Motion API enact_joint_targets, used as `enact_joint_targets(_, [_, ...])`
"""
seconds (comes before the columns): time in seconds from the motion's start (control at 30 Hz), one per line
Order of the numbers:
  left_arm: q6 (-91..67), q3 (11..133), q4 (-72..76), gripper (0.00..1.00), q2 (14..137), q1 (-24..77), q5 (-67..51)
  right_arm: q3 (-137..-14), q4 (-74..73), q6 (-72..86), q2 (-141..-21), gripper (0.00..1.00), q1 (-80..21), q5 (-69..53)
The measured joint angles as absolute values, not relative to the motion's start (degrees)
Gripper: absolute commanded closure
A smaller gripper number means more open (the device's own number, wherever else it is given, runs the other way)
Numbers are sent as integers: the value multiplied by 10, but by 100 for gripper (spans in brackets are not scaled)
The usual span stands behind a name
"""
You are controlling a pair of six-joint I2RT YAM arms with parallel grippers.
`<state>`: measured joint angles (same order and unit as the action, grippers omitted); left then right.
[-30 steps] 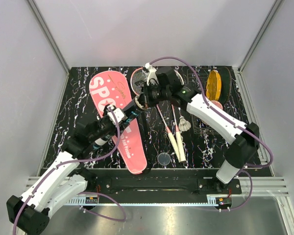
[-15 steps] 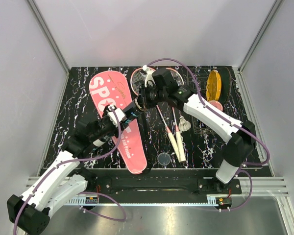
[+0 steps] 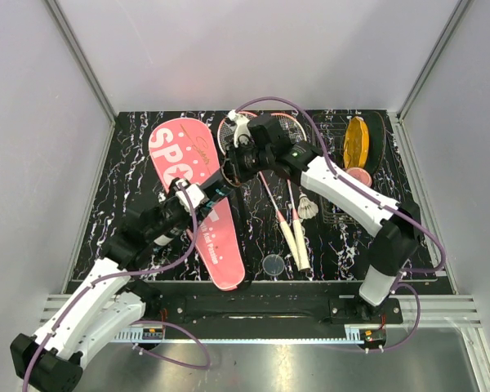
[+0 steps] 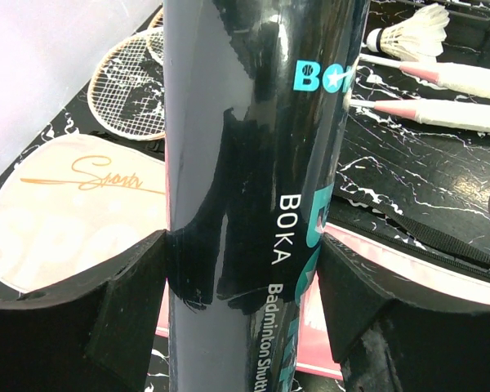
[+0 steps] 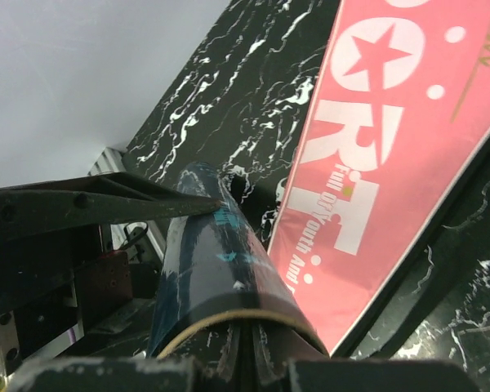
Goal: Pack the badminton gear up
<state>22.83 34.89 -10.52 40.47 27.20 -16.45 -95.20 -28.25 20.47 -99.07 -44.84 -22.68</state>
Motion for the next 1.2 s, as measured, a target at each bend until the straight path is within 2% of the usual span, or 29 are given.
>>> enact_joint_targets(0.2, [224, 331, -101, 100, 382, 264, -164, -975, -284, 194, -1022, 83, -450, -266])
enact_joint_targets(0.27, [224, 331, -100, 100, 382, 263, -163, -979, -291, 188, -1023, 78, -450, -260])
enact_joint_targets(0.33, [225, 332, -99, 100, 384, 264, -164, -980, -303, 177, -1016, 68, -451, -239])
enact_joint_targets(0.37, [225, 332, -98, 100, 385, 265, -164, -980, -309, 171, -1012, 57, -452, -227])
enact_joint_targets(0.47, [227, 333, -98, 100, 395, 269, -159, -981, -334, 159, -990, 42, -454, -178])
enact_joint_targets(0.5, [228, 335, -97, 100, 399, 270, -153, -981, -342, 159, -977, 39, -455, -153])
enact_joint_targets(0.57, [227, 341, -94, 100, 411, 275, -134, -972, -352, 164, -939, 31, -462, -69])
enact_joint_targets(0.6, [225, 344, -91, 100, 415, 277, -126, -969, -355, 166, -932, 23, -464, -59])
enact_joint_targets(0.77, [224, 352, -70, 100, 419, 282, -100, -863, -338, 203, -821, 2, -476, 67])
enact_joint_targets(1.0, [222, 356, -62, 100, 418, 282, -90, -743, -328, 275, -743, 0, -469, 199])
enact_joint_targets(1.2, [220, 356, -59, 100, 416, 282, -90, -627, -340, 393, -748, 18, -445, 256])
